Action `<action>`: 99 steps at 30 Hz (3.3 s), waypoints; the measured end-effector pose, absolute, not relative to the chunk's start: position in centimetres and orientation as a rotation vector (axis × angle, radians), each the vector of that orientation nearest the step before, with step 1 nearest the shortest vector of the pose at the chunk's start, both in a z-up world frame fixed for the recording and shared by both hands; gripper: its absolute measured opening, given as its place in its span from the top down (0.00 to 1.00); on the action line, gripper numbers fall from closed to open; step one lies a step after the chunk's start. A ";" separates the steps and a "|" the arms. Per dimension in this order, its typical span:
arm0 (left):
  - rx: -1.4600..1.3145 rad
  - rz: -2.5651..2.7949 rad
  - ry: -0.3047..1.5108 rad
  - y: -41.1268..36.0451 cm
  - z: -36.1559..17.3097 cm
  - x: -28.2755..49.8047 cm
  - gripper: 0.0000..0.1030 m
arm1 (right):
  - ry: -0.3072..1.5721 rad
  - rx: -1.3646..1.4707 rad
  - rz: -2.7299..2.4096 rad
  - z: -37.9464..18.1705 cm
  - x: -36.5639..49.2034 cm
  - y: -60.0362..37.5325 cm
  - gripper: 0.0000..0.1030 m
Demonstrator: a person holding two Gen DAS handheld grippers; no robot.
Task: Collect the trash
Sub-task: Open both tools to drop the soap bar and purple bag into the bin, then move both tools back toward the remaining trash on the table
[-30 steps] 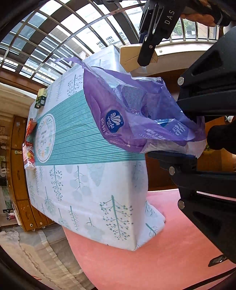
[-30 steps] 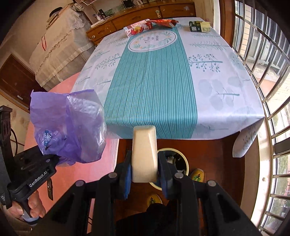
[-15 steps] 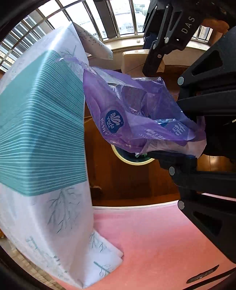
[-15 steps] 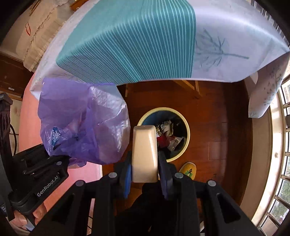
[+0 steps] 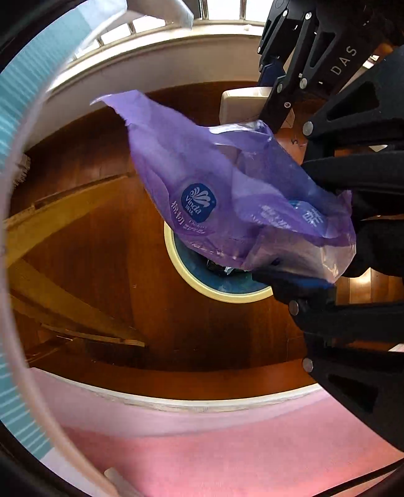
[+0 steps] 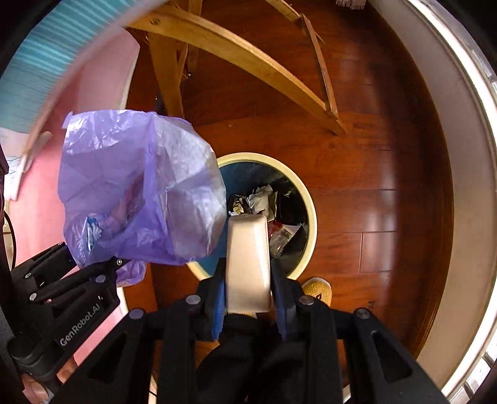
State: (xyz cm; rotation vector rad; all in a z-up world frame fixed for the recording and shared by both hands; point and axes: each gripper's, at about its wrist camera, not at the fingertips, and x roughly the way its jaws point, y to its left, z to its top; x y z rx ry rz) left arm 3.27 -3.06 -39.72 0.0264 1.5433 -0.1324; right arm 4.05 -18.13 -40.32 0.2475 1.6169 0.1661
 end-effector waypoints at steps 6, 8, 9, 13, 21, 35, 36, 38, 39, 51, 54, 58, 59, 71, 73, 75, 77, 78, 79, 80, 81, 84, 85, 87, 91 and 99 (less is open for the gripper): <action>0.010 -0.116 1.598 -2.7 -43.6 3.7 0.35 | 1.622 0.270 0.166 -42.9 5.1 -17.5 0.74; 0.002 -0.108 1.620 -2.2 -44.4 3.5 0.29 | 1.625 0.272 0.167 -43.5 5.4 -17.5 0.74; 0.005 -0.099 1.625 -2.4 -44.7 3.2 0.23 | 1.629 0.270 0.168 -43.8 5.4 -17.3 0.74; 0.027 -0.094 1.625 -2.5 -45.0 2.5 0.19 | 1.644 0.263 0.178 -44.5 5.3 -16.9 0.74; 0.025 -0.045 1.619 -0.6 -45.6 2.6 0.18 | 1.671 0.293 0.170 -46.4 5.8 -16.4 0.63; -0.039 0.037 1.557 1.7 -40.2 2.5 0.17 | 1.658 0.304 0.153 -41.2 5.2 -16.8 0.41; -0.048 0.036 1.548 1.8 -39.1 2.6 0.17 | 1.656 0.309 0.153 -40.3 5.1 -16.8 0.41; -0.062 0.031 1.528 1.9 -36.9 2.8 0.17 | 1.649 0.316 0.155 -38.3 4.8 -16.9 0.41; -0.066 0.028 1.517 1.9 -35.7 2.9 0.17 | 1.643 0.318 0.157 -37.2 4.7 -16.9 0.41; -0.064 -0.082 1.321 2.2 -17.6 3.3 0.17 | 1.510 0.330 0.174 -21.0 3.2 -17.5 0.41; -0.053 -0.107 1.256 2.8 -13.3 3.2 0.17 | 1.455 0.312 0.177 -17.1 2.7 -17.7 0.41; -0.044 -0.132 1.181 3.6 -8.3 3.2 0.17 | 1.364 0.278 0.156 -12.3 2.3 -17.8 0.41; -0.042 -0.137 1.164 3.7 -7.3 3.2 0.17 | 1.341 0.272 0.147 -11.3 2.2 -17.8 0.41; -0.007 -0.200 0.987 4.6 2.3 4.2 0.17 | 1.107 0.313 0.029 -2.2 4.0 -19.4 0.40; 0.022 -0.210 0.957 4.2 3.6 4.6 0.17 | 1.083 0.306 0.025 -1.1 4.4 -19.2 0.40; 0.050 -0.218 0.925 4.0 4.7 5.1 0.16 | 1.063 0.297 0.022 -0.2 4.9 -19.0 0.40; 0.075 -0.222 0.893 3.8 5.8 5.9 0.16 | 1.050 0.293 0.024 0.5 5.4 -18.9 0.40; 0.082 -0.225 0.883 3.7 6.2 6.3 0.16 | 1.048 0.295 0.027 0.7 5.7 -19.0 0.40; 0.088 -0.229 0.874 3.6 6.6 6.8 0.16 | 1.047 0.298 0.029 0.9 6.1 -19.1 0.40; 0.089 -0.230 0.869 3.5 6.9 7.2 0.16 | 1.044 0.301 0.031 1.1 6.4 -19.2 0.40; 0.090 -0.231 0.863 3.3 7.2 7.7 0.16 | 1.042 0.305 0.033 1.1 6.8 -19.4 0.40; 0.096 -0.235 0.854 2.7 7.5 9.3 0.15 | 1.034 0.304 0.029 1.2 8.4 -20.2 0.40; 0.103 -0.236 0.851 2.4 7.5 9.9 0.15 | 1.033 0.303 0.026 1.2 9.0 -20.4 0.40; 0.124 -0.238 0.846 1.5 7.4 11.4 0.13 | 1.031 0.304 0.028 1.0 10.7 -21.3 0.40; 0.192 -0.224 0.834 -1.0 6.8 14.9 0.10 | 1.034 0.311 0.036 0.2 15.2 -23.6 0.40; 0.372 -0.159 0.860 -8.7 4.3 27.6 0.10 | 1.107 0.377 0.092 -3.4 28.3 -30.9 0.40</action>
